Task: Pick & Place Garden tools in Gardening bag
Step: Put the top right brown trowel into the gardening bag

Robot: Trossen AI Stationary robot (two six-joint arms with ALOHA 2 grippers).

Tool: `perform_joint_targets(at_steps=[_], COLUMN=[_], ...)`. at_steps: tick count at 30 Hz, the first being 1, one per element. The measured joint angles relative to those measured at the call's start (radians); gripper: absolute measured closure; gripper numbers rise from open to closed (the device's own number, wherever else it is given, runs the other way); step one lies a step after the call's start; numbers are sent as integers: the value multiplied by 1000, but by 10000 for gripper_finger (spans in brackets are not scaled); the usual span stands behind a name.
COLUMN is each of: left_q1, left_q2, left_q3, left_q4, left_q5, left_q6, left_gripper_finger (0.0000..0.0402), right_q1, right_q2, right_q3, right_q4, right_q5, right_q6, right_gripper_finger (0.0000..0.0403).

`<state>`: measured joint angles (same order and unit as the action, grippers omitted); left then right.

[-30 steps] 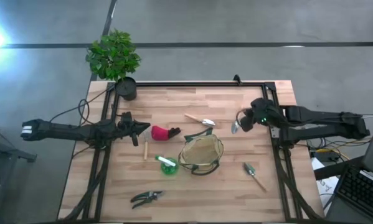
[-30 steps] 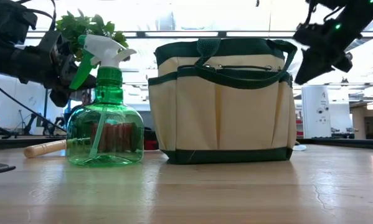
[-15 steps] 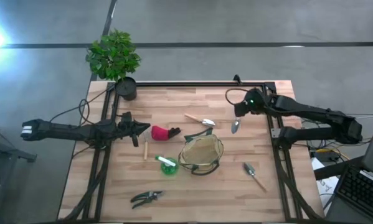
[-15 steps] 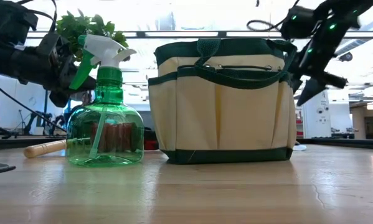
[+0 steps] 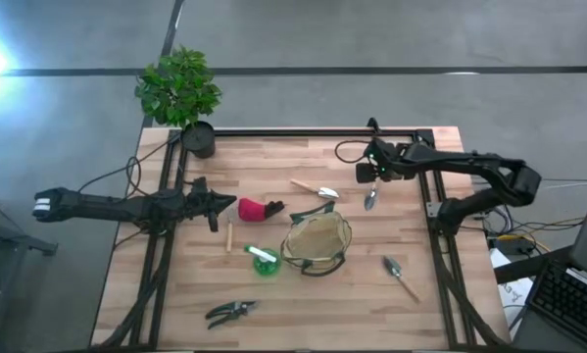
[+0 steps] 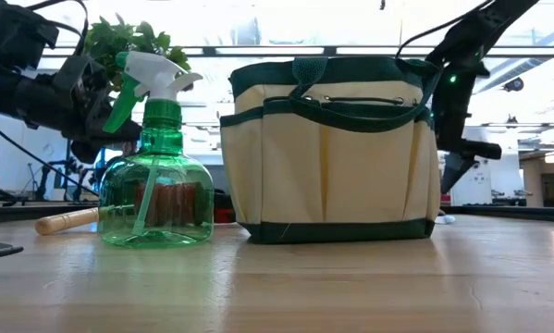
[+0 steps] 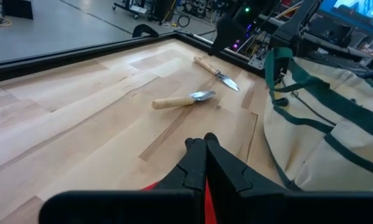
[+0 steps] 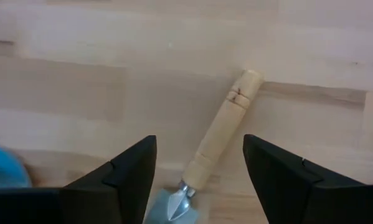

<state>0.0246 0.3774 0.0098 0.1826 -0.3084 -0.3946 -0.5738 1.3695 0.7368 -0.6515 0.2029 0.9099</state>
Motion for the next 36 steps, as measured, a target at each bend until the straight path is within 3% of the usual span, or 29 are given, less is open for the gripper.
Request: perform_joint_targets(at_steps=[13,20,27,36], left_q1=[0,0,0,0], left_q2=[0,0,0,0], left_q3=[0,0,0,0], left_q4=[-3,-1,0,0], left_q5=[0,0,-6,-6], left_q6=[4,5,1,-29], left_gripper_finger=[387,387,387,387], right_q1=[-87,-96,-98,-95], right_q2=[171,226,189,68], right_q3=[-4,1,-3,15], right_q4=[76,116,119,78], right_q5=[-8,-36,-47,-96], right_q6=[-31,-80,-149,-324], right_gripper_finger=[203,252,350,352])
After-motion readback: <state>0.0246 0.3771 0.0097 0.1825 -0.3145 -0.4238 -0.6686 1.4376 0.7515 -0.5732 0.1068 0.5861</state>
